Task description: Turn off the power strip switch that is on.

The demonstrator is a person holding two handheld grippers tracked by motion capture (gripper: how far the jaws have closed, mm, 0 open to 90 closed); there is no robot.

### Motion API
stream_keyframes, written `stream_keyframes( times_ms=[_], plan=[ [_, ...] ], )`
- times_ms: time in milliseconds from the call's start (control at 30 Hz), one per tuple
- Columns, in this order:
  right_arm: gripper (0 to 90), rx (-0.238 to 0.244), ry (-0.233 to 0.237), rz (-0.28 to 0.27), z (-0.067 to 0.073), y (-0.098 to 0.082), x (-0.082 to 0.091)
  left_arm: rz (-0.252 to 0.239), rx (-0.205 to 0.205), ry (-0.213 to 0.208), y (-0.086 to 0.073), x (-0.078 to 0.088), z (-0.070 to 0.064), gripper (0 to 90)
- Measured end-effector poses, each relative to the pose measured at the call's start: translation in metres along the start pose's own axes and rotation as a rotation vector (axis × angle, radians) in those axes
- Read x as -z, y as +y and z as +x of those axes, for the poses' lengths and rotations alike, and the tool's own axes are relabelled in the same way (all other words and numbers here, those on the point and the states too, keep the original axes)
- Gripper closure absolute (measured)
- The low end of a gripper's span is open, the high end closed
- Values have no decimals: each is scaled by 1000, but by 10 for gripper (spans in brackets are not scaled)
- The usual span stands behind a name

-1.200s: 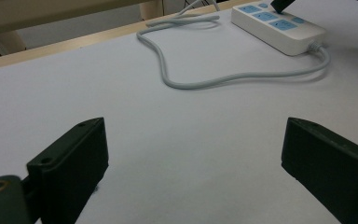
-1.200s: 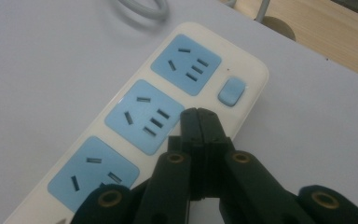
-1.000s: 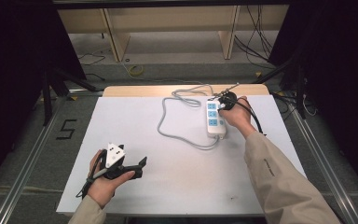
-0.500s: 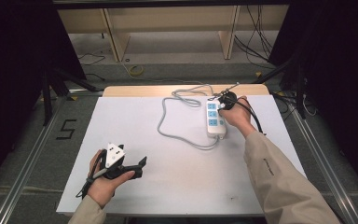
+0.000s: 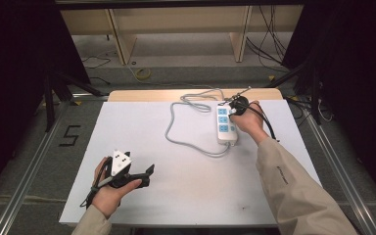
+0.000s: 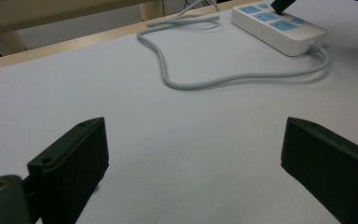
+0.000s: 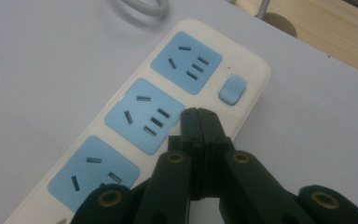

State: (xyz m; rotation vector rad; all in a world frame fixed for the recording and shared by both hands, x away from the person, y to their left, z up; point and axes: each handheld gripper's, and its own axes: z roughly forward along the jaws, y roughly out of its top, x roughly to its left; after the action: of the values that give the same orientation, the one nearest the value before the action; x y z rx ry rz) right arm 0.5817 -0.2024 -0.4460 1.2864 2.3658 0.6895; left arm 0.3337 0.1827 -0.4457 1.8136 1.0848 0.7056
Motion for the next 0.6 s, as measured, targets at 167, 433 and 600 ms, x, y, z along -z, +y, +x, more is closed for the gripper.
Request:
stream_keyframes(
  times_ms=[167,433,600],
  plan=[
    [900,0,0,0,0,0,0,-2,3,2,0,0,0,70],
    [900,3,-5,-5,1,0,0,0,-1,0,0,0,0,70],
    [900,1,-6,-5,1,0,0,1,0,0,0,0,0,70]
  ],
)
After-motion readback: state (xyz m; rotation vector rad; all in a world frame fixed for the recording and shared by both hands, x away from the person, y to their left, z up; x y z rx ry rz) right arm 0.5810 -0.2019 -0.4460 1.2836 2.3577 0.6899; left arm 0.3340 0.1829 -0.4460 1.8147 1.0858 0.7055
